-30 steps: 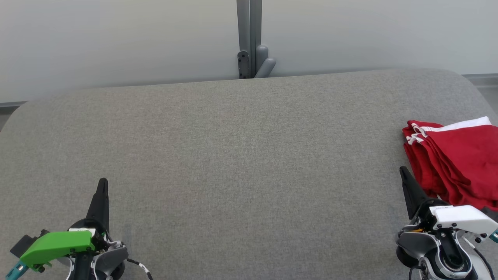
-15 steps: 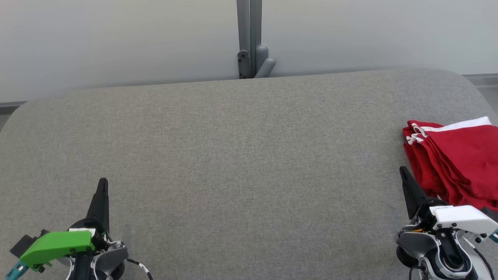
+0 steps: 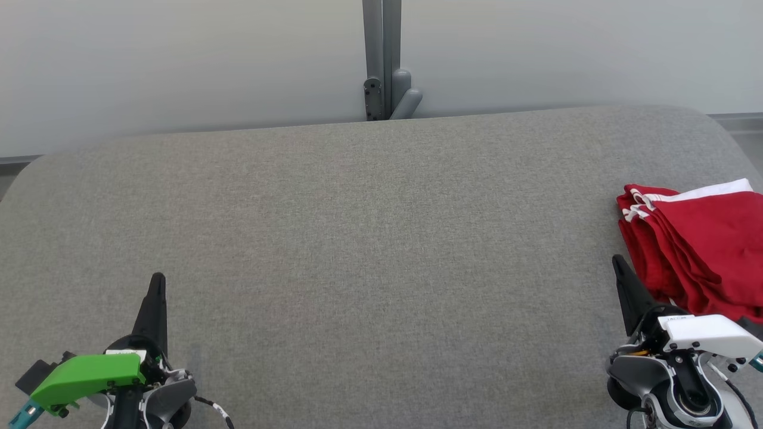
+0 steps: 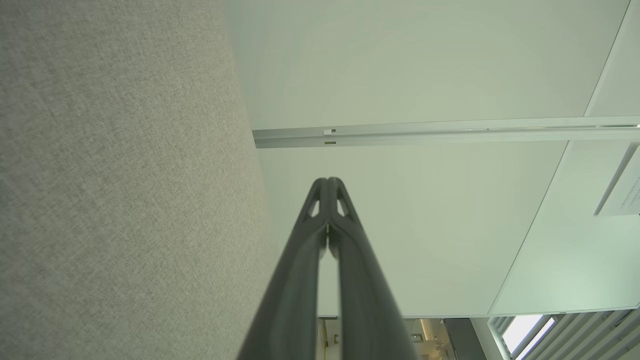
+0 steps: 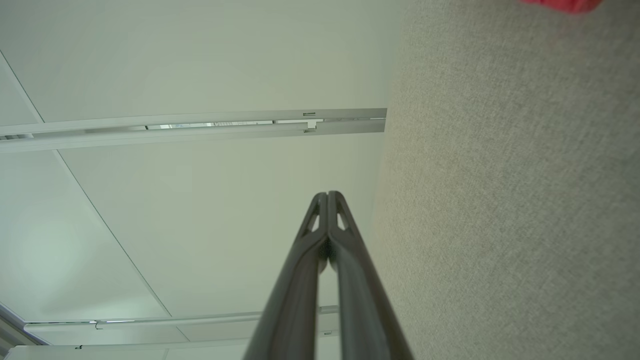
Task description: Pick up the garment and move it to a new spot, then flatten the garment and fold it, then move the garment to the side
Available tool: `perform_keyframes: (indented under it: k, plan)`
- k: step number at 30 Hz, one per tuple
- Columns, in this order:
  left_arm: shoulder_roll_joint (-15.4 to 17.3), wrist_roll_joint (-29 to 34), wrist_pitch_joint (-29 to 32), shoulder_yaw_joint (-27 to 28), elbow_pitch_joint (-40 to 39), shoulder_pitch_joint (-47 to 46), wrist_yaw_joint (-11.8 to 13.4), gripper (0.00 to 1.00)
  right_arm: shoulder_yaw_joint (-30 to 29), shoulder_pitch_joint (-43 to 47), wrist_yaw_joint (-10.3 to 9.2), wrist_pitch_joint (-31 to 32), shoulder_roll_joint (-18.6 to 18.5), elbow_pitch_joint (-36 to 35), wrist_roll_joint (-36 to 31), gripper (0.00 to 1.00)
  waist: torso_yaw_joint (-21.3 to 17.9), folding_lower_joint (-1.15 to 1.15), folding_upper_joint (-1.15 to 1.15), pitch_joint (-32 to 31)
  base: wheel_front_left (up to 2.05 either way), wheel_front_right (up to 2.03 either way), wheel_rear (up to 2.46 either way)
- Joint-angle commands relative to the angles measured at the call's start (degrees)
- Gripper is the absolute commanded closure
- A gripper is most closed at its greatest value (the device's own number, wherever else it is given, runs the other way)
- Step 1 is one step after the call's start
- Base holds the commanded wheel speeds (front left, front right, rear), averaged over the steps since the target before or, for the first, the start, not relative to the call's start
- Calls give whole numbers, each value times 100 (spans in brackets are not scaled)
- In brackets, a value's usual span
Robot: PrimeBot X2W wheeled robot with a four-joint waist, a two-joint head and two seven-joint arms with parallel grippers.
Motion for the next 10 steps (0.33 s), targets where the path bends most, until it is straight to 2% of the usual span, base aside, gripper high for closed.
perform_keyframes:
  k: [1,10]
  plan:
    - [34,-19,3,7,-29,-59,-37,100,-7,-23,2,12,-28,-23,33,100,0,0,47,0,0,0,0]
    - [34,-20,2,7,-29,-59,-37,100,-7,-23,2,12,-28,-23,33,100,0,0,47,0,0,0,0]
